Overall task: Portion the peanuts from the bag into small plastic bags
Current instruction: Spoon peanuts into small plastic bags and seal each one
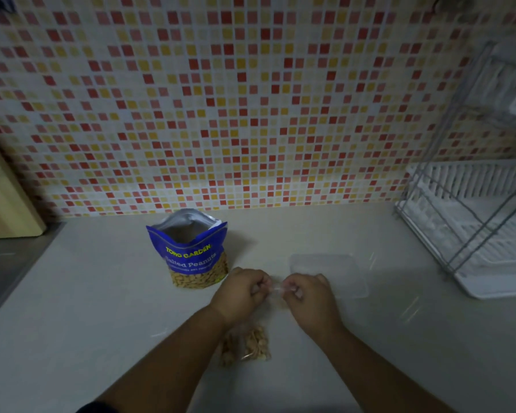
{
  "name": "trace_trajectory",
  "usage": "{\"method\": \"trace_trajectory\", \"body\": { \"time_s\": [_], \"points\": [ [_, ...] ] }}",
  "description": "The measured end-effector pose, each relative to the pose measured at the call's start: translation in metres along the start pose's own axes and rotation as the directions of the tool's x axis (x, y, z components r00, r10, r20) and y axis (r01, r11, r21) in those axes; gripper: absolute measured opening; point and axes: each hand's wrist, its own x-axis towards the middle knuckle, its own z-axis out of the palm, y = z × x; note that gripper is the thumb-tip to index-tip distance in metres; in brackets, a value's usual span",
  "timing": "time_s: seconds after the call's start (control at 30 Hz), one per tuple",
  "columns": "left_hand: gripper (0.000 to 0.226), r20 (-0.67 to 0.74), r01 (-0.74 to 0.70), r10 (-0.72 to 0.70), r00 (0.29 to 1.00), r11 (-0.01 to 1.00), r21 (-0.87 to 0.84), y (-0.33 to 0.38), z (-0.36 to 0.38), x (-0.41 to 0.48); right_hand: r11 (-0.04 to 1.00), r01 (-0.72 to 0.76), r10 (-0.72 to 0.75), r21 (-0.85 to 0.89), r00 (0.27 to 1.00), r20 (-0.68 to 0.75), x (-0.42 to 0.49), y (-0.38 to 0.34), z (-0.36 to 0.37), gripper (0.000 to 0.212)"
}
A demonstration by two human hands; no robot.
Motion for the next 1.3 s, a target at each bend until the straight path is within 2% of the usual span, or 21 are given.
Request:
{"method": "trace_trajectory", "body": {
  "time_s": [0.1, 0.2, 0.3, 0.37, 0.47, 0.63, 0.77, 1.03, 1.2, 1.3],
  "points": [
    [0.007, -0.109, -0.103, 0.107, 0.988, 0.994, 0.043, 0.022, -0.031, 0.005, 0.996, 0.094, -0.094, -0.003, 0.993, -0.076, 0.013, -0.021, -0.021, 0.009],
    [0.009, -0.175, -0.142, 0.131, 0.976, 0.988, -0.053, 0.041, -0.059, 0.005, 0.990, 0.138, -0.132, 0.041, 0.983, -0.126, 0.021, -0.046, -0.041, 0.010],
    [0.011, -0.178, -0.061, 0.008, 0.984, 0.954, -0.293, 0.051, -0.077, -0.001, 0.976, 0.127, -0.106, 0.174, 0.987, -0.123, 0.024, -0.067, -0.052, 0.013],
    [0.013, -0.196, -0.040, -0.036, 0.980, 0.927, -0.372, 0.055, -0.083, -0.007, 0.960, 0.131, -0.105, 0.248, 0.988, -0.117, 0.023, -0.080, -0.055, 0.022],
    [0.016, -0.217, -0.051, -0.043, 0.975, 0.910, -0.411, 0.059, -0.090, -0.013, 0.942, 0.132, -0.107, 0.307, 0.989, -0.098, 0.021, -0.092, -0.054, 0.020],
    [0.018, -0.228, -0.053, -0.055, 0.972, 0.897, -0.439, 0.059, -0.094, -0.021, 0.952, 0.166, -0.152, 0.255, 0.986, -0.075, 0.018, -0.103, -0.052, 0.011],
    [0.018, -0.240, -0.047, -0.078, 0.968, 0.879, -0.475, 0.055, -0.089, -0.028, 0.951, 0.137, -0.126, 0.277, 0.990, -0.055, 0.011, -0.107, -0.052, 0.010],
    [0.015, -0.259, -0.008, -0.165, 0.952, 0.829, -0.559, 0.056, -0.093, -0.033, 0.944, 0.156, -0.113, 0.291, 0.981, -0.159, 0.006, -0.106, -0.060, 0.030],
    [0.015, -0.256, 0.020, -0.220, 0.941, 0.795, -0.607, 0.057, -0.096, -0.032, 0.939, 0.131, -0.071, 0.319, 0.979, -0.192, 0.007, -0.102, -0.062, 0.019],
    [0.014, -0.218, 0.053, -0.267, 0.939, 0.736, -0.675, 0.053, -0.095, -0.033, 0.917, 0.118, -0.044, 0.381, 0.980, -0.196, 0.006, -0.100, -0.061, 0.020]
  ]
}}
